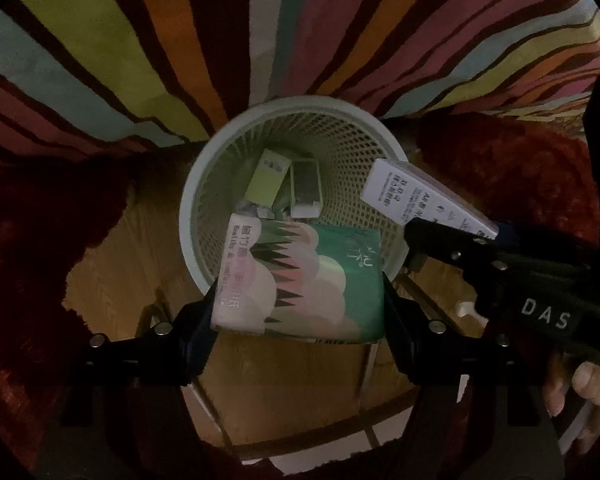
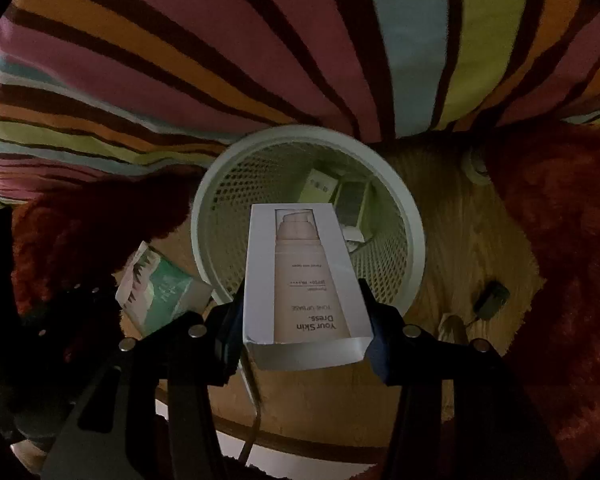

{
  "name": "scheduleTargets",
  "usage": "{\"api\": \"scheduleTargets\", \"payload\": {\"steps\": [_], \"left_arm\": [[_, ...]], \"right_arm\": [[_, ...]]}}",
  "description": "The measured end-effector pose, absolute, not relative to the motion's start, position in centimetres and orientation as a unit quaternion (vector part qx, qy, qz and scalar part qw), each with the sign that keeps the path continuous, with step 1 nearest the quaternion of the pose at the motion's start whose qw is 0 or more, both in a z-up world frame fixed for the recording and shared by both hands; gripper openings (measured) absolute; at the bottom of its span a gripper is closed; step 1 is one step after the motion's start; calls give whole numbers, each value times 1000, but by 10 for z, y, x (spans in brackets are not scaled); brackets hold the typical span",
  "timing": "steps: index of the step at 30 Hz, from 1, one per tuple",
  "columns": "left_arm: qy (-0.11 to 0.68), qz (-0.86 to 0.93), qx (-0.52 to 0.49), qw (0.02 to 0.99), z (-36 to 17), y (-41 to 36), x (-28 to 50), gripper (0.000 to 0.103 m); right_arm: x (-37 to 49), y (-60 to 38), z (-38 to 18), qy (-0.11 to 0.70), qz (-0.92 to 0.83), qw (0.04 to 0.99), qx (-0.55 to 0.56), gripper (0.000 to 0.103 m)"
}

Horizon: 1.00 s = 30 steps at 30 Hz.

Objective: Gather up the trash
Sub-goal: 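Carry tissue pack and white box over the wastebasket and open both tools, then move both tools back toward the remaining items on the bed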

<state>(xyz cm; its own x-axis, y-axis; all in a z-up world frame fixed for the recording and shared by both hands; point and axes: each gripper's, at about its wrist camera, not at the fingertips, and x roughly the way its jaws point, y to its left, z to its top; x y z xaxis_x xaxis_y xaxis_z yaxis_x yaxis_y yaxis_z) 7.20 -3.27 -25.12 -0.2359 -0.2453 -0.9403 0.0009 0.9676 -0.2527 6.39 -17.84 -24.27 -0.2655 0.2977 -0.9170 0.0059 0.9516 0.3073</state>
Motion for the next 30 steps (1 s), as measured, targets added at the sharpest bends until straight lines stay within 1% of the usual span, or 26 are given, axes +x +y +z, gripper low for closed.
{"api": "scheduleTargets", "payload": {"steps": [5,6,7,9,18,30], "left_arm": [[800,-91,-89,587,-266,-31,71,72],[804,-83,-88,582,-268,-29,70,74],[806,-81,-90,580,-269,-28,70,77],[807,-80,-96,577,-271,-27,70,82],[804,-75,-97,582,-270,-25,70,84],[790,-64,-100,602,-256,-20,67,84]], "right_arm": [[66,-179,-251,798,113,583,105,51],[66,-180,-255,801,109,579,106,56],[66,-181,-258,804,102,575,108,70],[67,-183,-259,803,97,577,112,80],[66,-184,-258,798,91,585,115,80],[64,-190,-247,786,89,598,126,80]]}}
